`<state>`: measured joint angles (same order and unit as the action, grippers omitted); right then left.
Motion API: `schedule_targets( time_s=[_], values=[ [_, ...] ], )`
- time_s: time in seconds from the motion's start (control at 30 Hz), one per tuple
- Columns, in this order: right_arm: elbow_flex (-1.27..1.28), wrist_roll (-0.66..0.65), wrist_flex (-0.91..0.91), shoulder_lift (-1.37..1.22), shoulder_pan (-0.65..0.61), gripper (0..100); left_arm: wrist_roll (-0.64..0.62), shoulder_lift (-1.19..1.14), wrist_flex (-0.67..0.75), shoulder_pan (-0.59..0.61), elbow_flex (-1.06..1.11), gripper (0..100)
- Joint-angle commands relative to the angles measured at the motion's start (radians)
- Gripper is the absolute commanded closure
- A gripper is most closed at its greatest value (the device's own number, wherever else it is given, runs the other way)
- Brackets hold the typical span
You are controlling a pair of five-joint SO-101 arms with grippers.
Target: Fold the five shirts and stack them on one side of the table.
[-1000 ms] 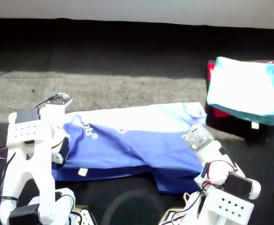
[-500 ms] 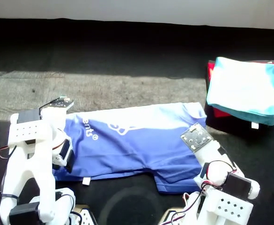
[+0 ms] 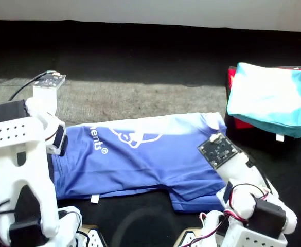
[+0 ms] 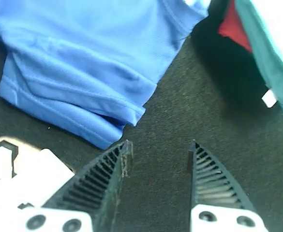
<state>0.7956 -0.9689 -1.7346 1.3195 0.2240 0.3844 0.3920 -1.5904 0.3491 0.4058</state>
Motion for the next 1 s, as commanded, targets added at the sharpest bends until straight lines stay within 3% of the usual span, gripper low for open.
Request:
schedule_targets(
  time_s=[0.0, 0.03, 0.27, 0.47, 0.63, 0.97],
  values=[
    [-0.058, 0.150, 0.071, -0.007, -0.096, 96.1, -0.003, -0.119, 0.034, -0.027, -0.042, 99],
    [-0.053, 0.184, 0.108, -0.013, -0.131, 99.8, -0.020, -0.168, 0.057, -0.031, -0.044, 99],
    [-0.074, 0.388, 0.348, -0.406, -0.280, 99.0, -0.098, -0.410, 0.249, -0.048, -0.079, 99],
    [-0.136, 0.448, 0.567, -0.819, -0.403, 99.0, -0.120, -0.544, 0.285, -0.021, -0.229, 99],
    [-0.197, 0.483, 0.705, -1.130, -0.415, 99.0, -0.120, -0.762, 0.308, 0.016, -0.395, 99],
    [-0.493, 0.488, 0.717, -1.541, -0.395, 99.0, -0.121, -1.185, 0.219, 0.084, -0.954, 99]
  ],
)
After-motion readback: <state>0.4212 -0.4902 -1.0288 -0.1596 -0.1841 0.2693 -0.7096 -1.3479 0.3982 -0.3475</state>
